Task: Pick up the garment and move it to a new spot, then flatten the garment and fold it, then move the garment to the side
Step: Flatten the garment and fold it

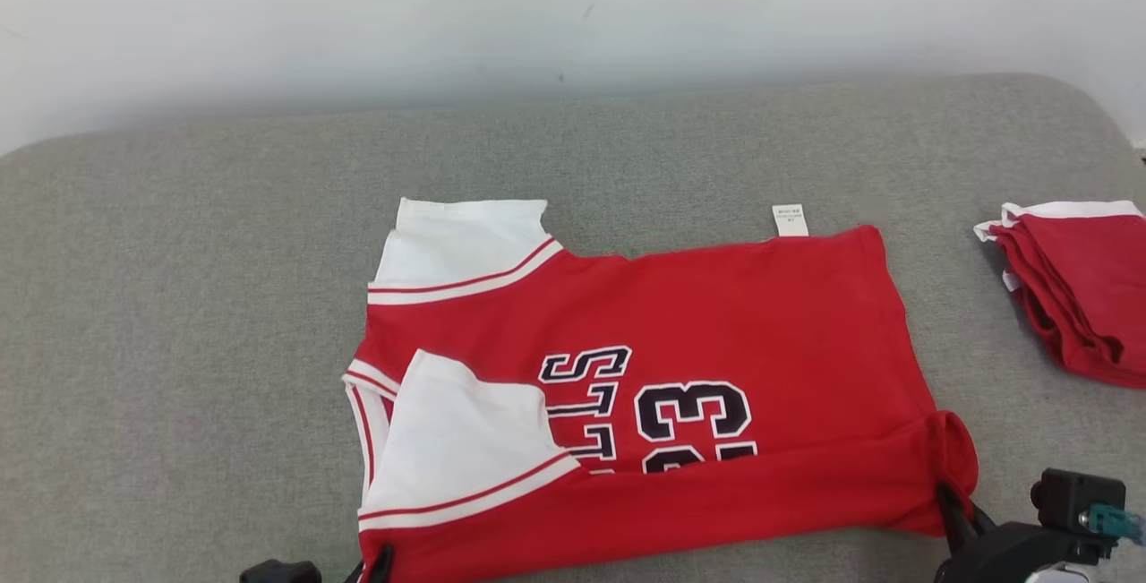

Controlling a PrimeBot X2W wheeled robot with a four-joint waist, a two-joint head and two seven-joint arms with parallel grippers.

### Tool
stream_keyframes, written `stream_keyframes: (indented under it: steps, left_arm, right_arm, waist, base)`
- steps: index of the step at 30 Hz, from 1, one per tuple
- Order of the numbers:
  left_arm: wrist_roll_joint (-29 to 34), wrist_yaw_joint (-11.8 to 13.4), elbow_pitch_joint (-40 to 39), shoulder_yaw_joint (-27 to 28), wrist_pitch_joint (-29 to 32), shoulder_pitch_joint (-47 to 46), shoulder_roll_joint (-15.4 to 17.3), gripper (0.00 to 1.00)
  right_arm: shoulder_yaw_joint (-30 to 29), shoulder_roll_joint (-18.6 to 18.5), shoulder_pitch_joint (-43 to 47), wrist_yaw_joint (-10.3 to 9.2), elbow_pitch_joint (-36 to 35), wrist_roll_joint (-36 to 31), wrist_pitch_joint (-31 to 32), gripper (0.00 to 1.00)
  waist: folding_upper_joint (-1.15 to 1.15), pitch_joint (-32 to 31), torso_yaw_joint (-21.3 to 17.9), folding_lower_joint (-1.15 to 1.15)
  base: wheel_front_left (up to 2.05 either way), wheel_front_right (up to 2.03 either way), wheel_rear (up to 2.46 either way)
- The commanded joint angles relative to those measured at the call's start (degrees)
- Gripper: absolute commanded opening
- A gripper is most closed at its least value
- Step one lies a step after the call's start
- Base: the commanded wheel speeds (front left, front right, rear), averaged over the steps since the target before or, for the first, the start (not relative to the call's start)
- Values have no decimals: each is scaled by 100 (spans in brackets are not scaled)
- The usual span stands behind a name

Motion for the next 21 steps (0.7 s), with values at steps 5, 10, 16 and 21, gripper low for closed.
stream_keyframes:
  steps: [5, 10, 16, 21]
  left_arm:
    - [-89, 180, -158, 40, 79, 312, 111, 0]
    - [-132, 312, -284, 39, 179, 516, 170, 0]
    - [-93, 451, -444, 70, 157, 690, 246, 100]
    - [-34, 552, -604, 154, -25, 713, 304, 100]
  right_arm:
    - [-80, 4, 222, -15, -74, 26, 22, 0]
    - [-6, 7, 369, -15, -36, 215, 9, 0]
    - [53, 6, 421, -15, 58, 316, -79, 100]
    - [9, 11, 336, -14, -14, 283, -177, 100]
  waist:
    - [0, -89, -58, 0]
    - [0, -167, -103, 0]
    - [0, -220, -182, 0]
    - [0, -239, -205, 0]
  base:
    - [0, 0, 0]
    - [0, 0, 0]
    - [0, 0, 0]
    - [0, 0, 0]
